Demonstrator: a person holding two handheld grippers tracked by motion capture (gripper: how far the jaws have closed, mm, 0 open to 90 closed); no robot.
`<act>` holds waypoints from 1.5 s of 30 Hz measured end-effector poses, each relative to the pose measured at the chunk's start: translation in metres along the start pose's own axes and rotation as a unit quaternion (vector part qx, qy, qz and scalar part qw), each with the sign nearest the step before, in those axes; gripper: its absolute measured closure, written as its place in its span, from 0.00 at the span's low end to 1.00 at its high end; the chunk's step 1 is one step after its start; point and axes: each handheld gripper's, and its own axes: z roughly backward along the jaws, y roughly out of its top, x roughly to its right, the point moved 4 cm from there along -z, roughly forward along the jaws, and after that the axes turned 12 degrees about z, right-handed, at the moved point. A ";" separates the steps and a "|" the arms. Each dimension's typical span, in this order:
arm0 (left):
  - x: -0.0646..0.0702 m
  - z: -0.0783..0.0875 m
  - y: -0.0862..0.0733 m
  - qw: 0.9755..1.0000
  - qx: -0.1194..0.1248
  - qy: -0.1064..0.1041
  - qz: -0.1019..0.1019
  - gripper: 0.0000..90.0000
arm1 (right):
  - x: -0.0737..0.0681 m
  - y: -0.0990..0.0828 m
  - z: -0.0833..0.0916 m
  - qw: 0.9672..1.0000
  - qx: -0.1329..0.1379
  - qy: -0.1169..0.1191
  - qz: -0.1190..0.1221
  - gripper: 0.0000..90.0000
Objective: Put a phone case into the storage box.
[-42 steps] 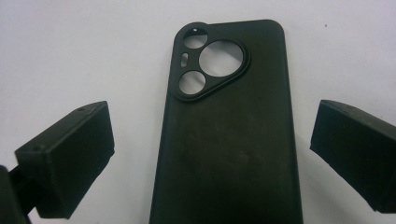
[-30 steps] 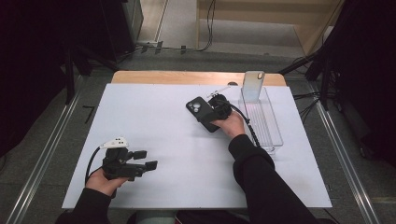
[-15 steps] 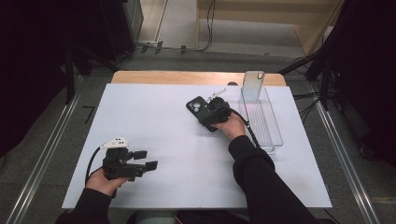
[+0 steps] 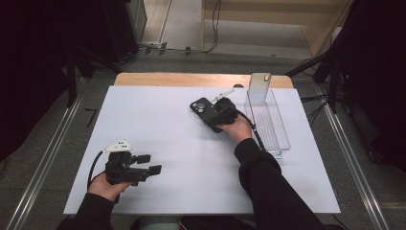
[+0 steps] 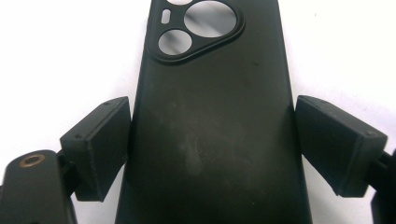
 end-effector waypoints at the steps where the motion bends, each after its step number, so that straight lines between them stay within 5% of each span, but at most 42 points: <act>1: 0.000 0.000 0.000 1.000 0.000 0.001 0.000 0.32 | 0.000 0.001 0.002 1.000 0.000 0.001 0.002 0.14; 15: 0.002 -0.005 0.004 1.000 -0.004 -0.004 -0.004 0.32 | -0.014 0.015 0.042 1.000 0.027 0.016 -0.003 0.14; 21: 0.005 -0.009 0.008 1.000 -0.001 -0.010 -0.007 0.32 | -0.022 0.014 0.064 0.998 0.050 0.023 -0.023 0.14; 37: 0.012 -0.022 0.017 0.999 -0.015 -0.027 -0.008 0.32 | -0.043 -0.018 0.098 0.996 0.056 0.056 -0.029 0.14; 45: 0.022 -0.027 0.021 0.998 -0.018 -0.059 0.003 0.32 | -0.057 -0.036 0.112 0.995 0.066 0.067 -0.032 0.14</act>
